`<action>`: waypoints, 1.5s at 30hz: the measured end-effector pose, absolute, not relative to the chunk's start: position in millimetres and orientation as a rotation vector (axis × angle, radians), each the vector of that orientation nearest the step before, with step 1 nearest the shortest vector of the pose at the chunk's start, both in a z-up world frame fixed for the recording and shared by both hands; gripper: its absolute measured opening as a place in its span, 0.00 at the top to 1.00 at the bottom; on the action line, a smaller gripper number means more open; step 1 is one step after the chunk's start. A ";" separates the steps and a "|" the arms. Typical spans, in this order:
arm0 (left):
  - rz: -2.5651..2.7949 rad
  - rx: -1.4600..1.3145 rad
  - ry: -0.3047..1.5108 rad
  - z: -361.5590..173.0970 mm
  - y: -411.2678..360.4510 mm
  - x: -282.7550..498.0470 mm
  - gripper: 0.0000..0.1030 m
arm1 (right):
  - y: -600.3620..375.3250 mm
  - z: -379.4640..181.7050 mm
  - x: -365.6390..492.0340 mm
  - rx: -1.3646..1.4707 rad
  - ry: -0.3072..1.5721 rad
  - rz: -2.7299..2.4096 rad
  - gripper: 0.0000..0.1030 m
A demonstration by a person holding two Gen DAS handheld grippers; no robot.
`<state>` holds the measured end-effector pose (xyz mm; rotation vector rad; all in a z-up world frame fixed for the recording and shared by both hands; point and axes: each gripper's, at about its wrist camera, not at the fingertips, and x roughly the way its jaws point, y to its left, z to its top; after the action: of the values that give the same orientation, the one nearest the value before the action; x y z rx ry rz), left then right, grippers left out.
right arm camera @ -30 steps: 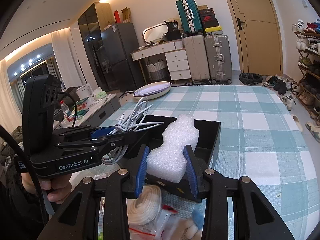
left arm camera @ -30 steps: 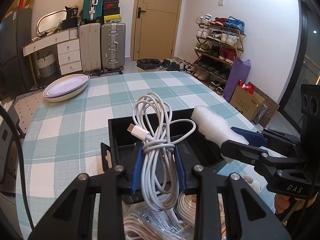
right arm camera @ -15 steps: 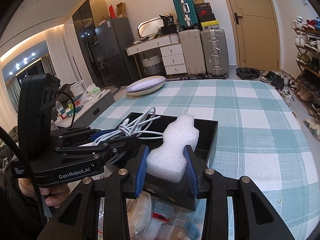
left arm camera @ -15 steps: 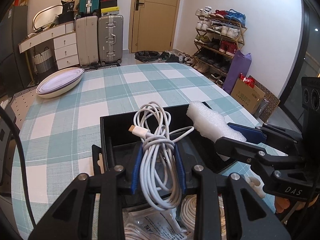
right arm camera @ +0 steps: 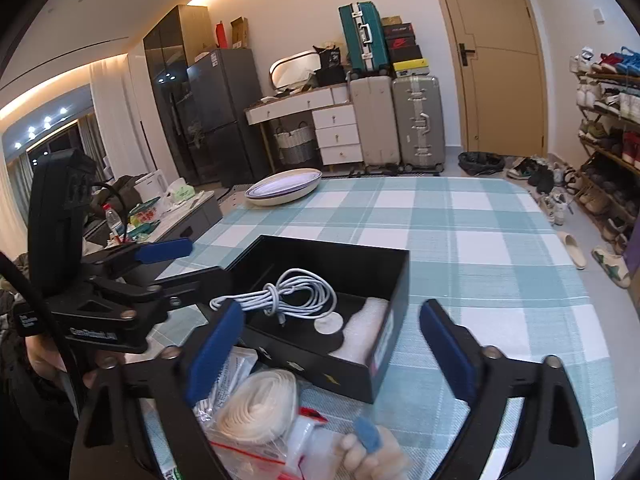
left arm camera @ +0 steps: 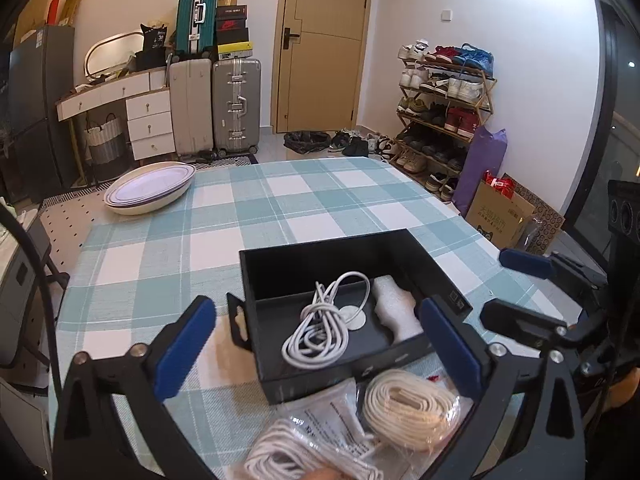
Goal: Organize soft objects
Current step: 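Move the right gripper to the white plush toy while the left approaches the bagged braided cables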
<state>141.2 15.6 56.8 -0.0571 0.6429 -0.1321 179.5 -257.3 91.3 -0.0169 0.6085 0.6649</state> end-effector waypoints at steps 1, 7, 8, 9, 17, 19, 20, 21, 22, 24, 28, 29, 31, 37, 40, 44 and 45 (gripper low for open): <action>-0.125 -0.049 0.644 56.7 16.2 136.8 0.00 | -260.0 91.7 176.9 -0.018 0.611 0.659 0.04; -0.094 -0.044 0.639 53.2 23.4 109.5 0.00 | -279.9 88.9 163.5 0.004 0.627 0.638 0.01; -0.089 -0.045 0.640 52.1 24.2 106.1 0.00 | -283.7 87.7 159.8 0.006 0.630 0.635 0.01; -0.081 -0.045 0.641 50.6 25.1 102.0 0.00 | -286.4 86.9 157.8 0.005 0.634 0.630 0.01; -0.024 -0.046 0.655 38.2 31.3 80.8 0.00 | -305.6 80.3 135.8 -0.025 0.643 0.623 0.01; -0.012 -0.042 0.664 35.1 31.4 77.7 0.00 | -309.1 77.9 131.1 -0.032 0.649 0.623 0.01; -0.011 -0.038 0.666 33.8 31.1 75.3 0.00 | -310.6 76.6 129.3 -0.032 0.655 0.626 0.01; -0.008 -0.033 0.667 32.5 30.9 73.6 0.00 | -311.9 74.5 128.0 -0.034 0.662 0.627 0.01; -0.002 -0.029 0.669 31.4 30.0 72.0 0.00 | -313.3 72.5 127.0 -0.037 0.666 0.623 0.01; 0.003 -0.027 0.675 28.8 29.4 68.8 0.00 | -314.8 67.3 126.8 -0.038 0.679 0.617 0.01; 0.006 -0.031 0.688 23.1 27.2 63.2 0.00 | -314.4 59.0 127.8 -0.058 0.716 0.597 0.01; 0.006 -0.034 0.692 21.5 26.7 61.7 0.00 | -314.2 56.7 128.2 -0.062 0.724 0.594 0.01; -0.001 -0.041 0.702 17.7 25.2 59.8 0.00 | -314.0 53.8 129.4 -0.060 0.733 0.585 0.01; 0.003 -0.032 0.732 8.9 19.1 61.9 0.00 | -310.8 48.5 129.5 -0.069 0.747 0.582 0.01; 0.018 -0.042 0.752 4.9 19.0 64.4 0.00 | -308.8 44.3 130.5 -0.074 0.759 0.581 0.01; 0.022 -0.065 0.777 -1.8 21.9 68.3 0.00 | -306.4 40.6 132.5 -0.088 0.777 0.577 0.01; 0.020 -0.069 0.783 -3.5 22.2 69.0 0.00 | -306.1 39.5 133.0 -0.094 0.782 0.572 0.01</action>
<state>69.0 22.2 -3.5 -0.0693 0.7835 0.0203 133.0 -306.1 39.5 -0.0936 0.7816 0.5723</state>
